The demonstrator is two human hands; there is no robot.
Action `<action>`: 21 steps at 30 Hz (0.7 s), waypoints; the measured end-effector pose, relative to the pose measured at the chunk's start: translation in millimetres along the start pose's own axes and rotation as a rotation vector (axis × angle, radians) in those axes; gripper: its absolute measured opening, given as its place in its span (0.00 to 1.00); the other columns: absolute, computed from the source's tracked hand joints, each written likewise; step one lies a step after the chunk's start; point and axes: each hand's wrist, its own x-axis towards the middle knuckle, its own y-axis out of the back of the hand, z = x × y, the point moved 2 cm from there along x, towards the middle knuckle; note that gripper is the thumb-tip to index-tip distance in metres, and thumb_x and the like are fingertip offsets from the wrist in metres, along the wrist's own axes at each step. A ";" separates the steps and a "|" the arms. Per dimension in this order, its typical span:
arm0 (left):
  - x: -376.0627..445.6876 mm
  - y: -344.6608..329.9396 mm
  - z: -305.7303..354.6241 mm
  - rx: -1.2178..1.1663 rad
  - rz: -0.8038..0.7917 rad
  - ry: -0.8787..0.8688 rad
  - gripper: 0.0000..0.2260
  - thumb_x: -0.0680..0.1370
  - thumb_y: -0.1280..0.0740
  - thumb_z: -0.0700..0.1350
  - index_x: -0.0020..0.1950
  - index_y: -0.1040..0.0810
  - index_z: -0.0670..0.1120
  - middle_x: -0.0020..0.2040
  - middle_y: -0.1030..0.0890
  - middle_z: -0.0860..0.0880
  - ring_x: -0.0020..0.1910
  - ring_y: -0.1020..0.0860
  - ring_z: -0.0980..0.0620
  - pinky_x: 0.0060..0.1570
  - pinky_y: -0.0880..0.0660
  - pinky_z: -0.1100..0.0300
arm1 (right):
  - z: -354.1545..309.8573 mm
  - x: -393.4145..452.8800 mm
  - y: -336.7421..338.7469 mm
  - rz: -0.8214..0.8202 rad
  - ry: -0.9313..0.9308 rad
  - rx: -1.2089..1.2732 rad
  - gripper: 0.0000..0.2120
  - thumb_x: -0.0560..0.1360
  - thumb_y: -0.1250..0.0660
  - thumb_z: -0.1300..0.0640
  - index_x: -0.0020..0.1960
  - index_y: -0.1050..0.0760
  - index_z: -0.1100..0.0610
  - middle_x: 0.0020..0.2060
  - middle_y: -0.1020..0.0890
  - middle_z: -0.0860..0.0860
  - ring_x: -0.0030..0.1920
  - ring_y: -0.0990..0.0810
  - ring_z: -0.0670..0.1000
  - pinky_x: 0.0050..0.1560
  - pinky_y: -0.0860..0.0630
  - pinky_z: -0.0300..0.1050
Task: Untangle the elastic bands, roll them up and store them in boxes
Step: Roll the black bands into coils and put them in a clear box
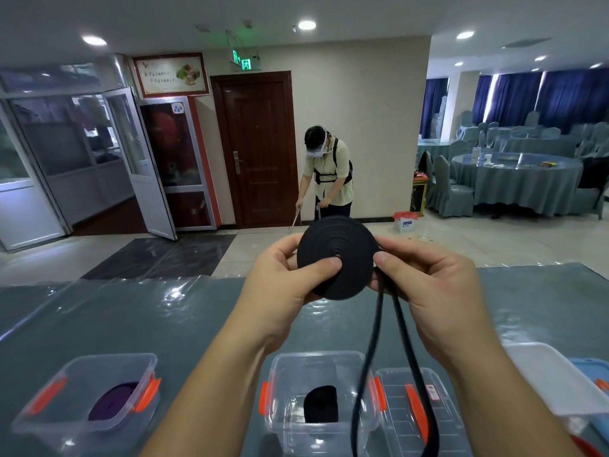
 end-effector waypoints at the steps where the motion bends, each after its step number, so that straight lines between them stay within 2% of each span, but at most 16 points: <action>1: -0.1 1.1 1.0 0.041 -0.017 0.005 0.16 0.75 0.27 0.32 0.61 0.18 0.44 0.50 0.12 0.44 0.48 0.12 0.46 0.45 0.16 0.56 | 0.2 -0.3 0.2 -0.001 -0.004 -0.005 0.11 0.76 0.28 0.66 0.56 0.14 0.57 0.46 0.10 0.54 0.48 0.11 0.57 0.48 0.14 0.47; 6: -1.2 0.3 -0.9 0.009 0.012 -0.018 0.15 0.76 0.27 0.32 0.62 0.17 0.42 0.51 0.12 0.43 0.49 0.12 0.45 0.46 0.17 0.56 | -0.2 -2.2 -6.6 -0.013 -0.005 0.032 0.14 0.75 0.27 0.69 0.56 0.14 0.55 0.48 0.10 0.52 0.51 0.11 0.52 0.52 0.16 0.43; 9: -2.5 0.1 -5.2 -0.026 -0.018 0.027 0.16 0.76 0.27 0.33 0.63 0.18 0.42 0.52 0.12 0.43 0.50 0.13 0.46 0.47 0.17 0.55 | -3.4 -2.0 -4.9 -0.015 -0.008 0.044 0.14 0.75 0.27 0.70 0.55 0.14 0.56 0.47 0.10 0.52 0.50 0.11 0.51 0.50 0.16 0.40; 12: -2.3 5.3 -0.6 0.059 -0.077 0.031 0.15 0.77 0.28 0.34 0.63 0.18 0.42 0.51 0.12 0.43 0.49 0.13 0.46 0.46 0.17 0.55 | -5.0 -3.2 -2.1 -0.019 -0.003 0.024 0.14 0.74 0.27 0.70 0.52 0.14 0.54 0.45 0.10 0.51 0.49 0.11 0.51 0.48 0.17 0.38; 14: -2.3 5.9 2.3 0.053 -0.066 -0.005 0.14 0.77 0.28 0.34 0.62 0.18 0.42 0.51 0.12 0.43 0.48 0.12 0.46 0.44 0.17 0.57 | -2.2 -3.9 -2.9 -0.019 -0.014 0.042 0.13 0.74 0.27 0.69 0.54 0.14 0.55 0.47 0.10 0.53 0.50 0.11 0.53 0.49 0.16 0.41; 18: -3.2 2.6 -1.6 -0.069 0.019 -0.025 0.13 0.77 0.28 0.34 0.61 0.18 0.41 0.51 0.12 0.42 0.49 0.13 0.46 0.46 0.16 0.55 | 4.2 -5.5 -4.1 -0.001 -0.051 0.097 0.14 0.75 0.28 0.68 0.59 0.15 0.57 0.49 0.11 0.55 0.51 0.11 0.55 0.49 0.14 0.47; 21: -3.6 4.5 -1.9 0.020 -0.043 0.011 0.16 0.75 0.27 0.33 0.62 0.19 0.42 0.51 0.12 0.43 0.50 0.13 0.46 0.46 0.17 0.56 | 5.8 -7.1 0.2 0.004 -0.059 0.067 0.13 0.75 0.28 0.67 0.58 0.15 0.57 0.49 0.11 0.54 0.51 0.11 0.55 0.49 0.15 0.48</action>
